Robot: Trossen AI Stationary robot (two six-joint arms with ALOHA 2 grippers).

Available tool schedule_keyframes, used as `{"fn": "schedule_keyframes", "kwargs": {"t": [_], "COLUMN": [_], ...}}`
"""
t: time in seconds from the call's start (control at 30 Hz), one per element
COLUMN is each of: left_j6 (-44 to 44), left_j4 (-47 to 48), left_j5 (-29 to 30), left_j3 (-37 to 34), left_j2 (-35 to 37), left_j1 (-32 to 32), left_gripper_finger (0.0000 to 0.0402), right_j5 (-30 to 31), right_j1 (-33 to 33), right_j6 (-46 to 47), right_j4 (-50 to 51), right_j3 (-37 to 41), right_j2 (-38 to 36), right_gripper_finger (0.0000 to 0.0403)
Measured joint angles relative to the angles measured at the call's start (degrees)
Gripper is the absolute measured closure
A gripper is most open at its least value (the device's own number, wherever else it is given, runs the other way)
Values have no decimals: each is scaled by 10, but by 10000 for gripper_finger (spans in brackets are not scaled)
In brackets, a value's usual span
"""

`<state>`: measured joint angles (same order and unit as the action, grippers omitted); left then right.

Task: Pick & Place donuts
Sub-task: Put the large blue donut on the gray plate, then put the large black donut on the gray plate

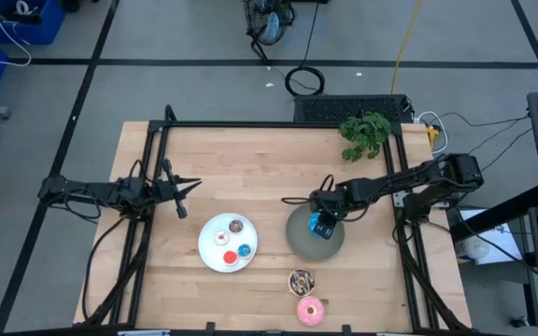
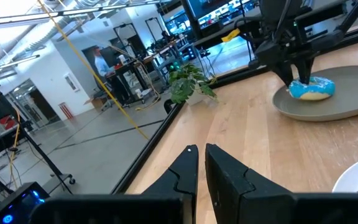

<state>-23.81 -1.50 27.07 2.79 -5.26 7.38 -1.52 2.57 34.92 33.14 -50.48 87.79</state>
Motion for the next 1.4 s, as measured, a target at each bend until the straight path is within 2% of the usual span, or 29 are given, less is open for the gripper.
{"fn": "schedule_keyframes", "kwargs": {"t": [0.17,0.33,0.63,0.8,0.93,1.1,1.23,1.33,1.4], "left_j6": [0,0,0,0,1,4,15,15,16], "left_j4": [0,0,0,0,0,0,0,-2,-2], "left_j5": [0,0,0,0,0,0,0,-1,-1], "left_j3": [0,0,0,0,0,0,0,0,0], "left_j2": [0,0,0,0,0,0,0,0,0], "left_j1": [0,0,0,0,0,0,0,0,0], "left_gripper_finger": [364,364,364,364,364,364,364,364,364], "right_j5": [0,1,43,43,47,72,94,107,103], "right_j1": [0,0,26,80,136,197,235,259,267], "right_j6": [0,-13,-44,-69,-62,-28,-17,-18,-17], "right_j4": [1,23,123,115,108,83,38,46,44], "right_j3": [0,-14,-127,-182,-194,-194,-194,-194,-194], "right_j2": [0,0,0,0,0,11,21,21,21], "right_gripper_finger": [233,207,205,206,209,252,321,381,395]}}
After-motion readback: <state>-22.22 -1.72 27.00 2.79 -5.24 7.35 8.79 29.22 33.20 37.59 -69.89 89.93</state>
